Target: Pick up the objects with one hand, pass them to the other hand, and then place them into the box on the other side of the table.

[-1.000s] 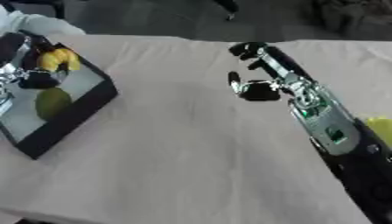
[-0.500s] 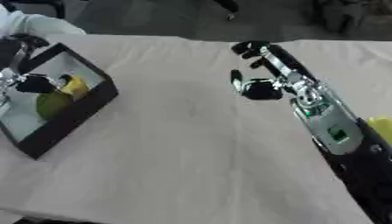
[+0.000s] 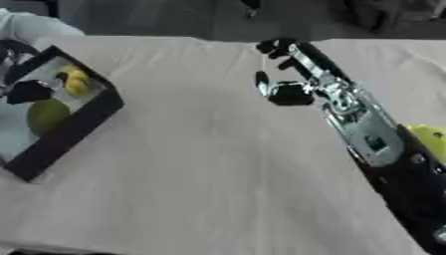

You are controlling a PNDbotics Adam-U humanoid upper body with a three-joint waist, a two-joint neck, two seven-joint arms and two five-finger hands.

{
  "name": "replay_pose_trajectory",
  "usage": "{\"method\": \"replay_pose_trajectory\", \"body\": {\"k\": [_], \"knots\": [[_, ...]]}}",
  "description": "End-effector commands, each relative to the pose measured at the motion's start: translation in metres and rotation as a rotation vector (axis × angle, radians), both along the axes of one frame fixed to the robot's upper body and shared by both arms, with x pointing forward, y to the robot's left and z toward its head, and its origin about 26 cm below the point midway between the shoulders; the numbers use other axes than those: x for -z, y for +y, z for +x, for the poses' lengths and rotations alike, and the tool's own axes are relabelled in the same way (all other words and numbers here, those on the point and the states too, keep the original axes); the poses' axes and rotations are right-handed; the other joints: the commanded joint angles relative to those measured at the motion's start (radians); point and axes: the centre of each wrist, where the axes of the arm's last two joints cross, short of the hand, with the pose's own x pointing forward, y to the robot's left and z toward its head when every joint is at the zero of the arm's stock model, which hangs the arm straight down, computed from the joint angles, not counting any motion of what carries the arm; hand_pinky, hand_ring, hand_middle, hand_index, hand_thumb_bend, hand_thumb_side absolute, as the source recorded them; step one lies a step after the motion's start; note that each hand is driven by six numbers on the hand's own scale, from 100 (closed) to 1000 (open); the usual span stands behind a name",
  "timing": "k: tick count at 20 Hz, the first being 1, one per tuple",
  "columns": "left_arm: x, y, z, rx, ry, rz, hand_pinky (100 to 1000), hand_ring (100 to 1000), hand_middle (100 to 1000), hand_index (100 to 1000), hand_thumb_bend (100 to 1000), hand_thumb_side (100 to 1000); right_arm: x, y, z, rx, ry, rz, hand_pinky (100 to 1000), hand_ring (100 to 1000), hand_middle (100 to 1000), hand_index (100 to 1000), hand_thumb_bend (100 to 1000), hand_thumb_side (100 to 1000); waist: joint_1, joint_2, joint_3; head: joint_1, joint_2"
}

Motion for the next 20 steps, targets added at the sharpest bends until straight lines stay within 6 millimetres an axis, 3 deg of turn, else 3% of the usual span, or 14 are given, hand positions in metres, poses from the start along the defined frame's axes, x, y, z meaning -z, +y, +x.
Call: {"method": "replay_pose_trajectory", "body": {"k": [1, 2, 6, 10, 13, 20], "knots": [[-0.034, -0.001, -0.013, 0.026, -0.116, -0.073, 903, 794, 795, 814, 139, 552, -0.025, -0.017, 0.001, 0.045, -0.064, -0.010, 789, 852, 805, 845, 179, 100, -0.001, -0.028, -0.004, -0.053, 0.016], [-0.039, -0.004, -0.018, 0.043, -0.134, -0.110, 906, 789, 806, 819, 104, 562, -0.029, -0.023, 0.002, 0.063, -0.065, -0.018, 792, 851, 807, 845, 200, 100, -0.004, -0.029, -0.007, -0.062, 0.020], [-0.049, -0.017, -0.034, 0.153, -0.175, -0.280, 903, 769, 858, 857, 100, 681, -0.044, -0.051, 0.005, 0.135, -0.060, -0.077, 807, 858, 824, 854, 277, 100, -0.016, -0.032, -0.022, -0.084, 0.027], [-0.049, -0.027, -0.048, 0.265, -0.195, -0.399, 903, 755, 861, 861, 100, 757, -0.055, -0.091, 0.004, 0.215, -0.030, -0.140, 824, 870, 841, 868, 341, 100, -0.025, -0.029, -0.034, -0.091, 0.025], [-0.047, -0.035, -0.056, 0.315, -0.200, -0.453, 901, 748, 856, 855, 100, 778, -0.062, -0.126, -0.002, 0.284, -0.011, -0.175, 832, 874, 846, 875, 376, 119, -0.030, -0.023, -0.039, -0.089, 0.019], [-0.047, -0.041, -0.063, 0.328, -0.202, -0.476, 902, 742, 852, 847, 100, 773, -0.066, -0.208, -0.029, 0.432, 0.125, -0.282, 865, 892, 859, 890, 465, 269, -0.039, -0.010, -0.041, -0.090, 0.003]]}}
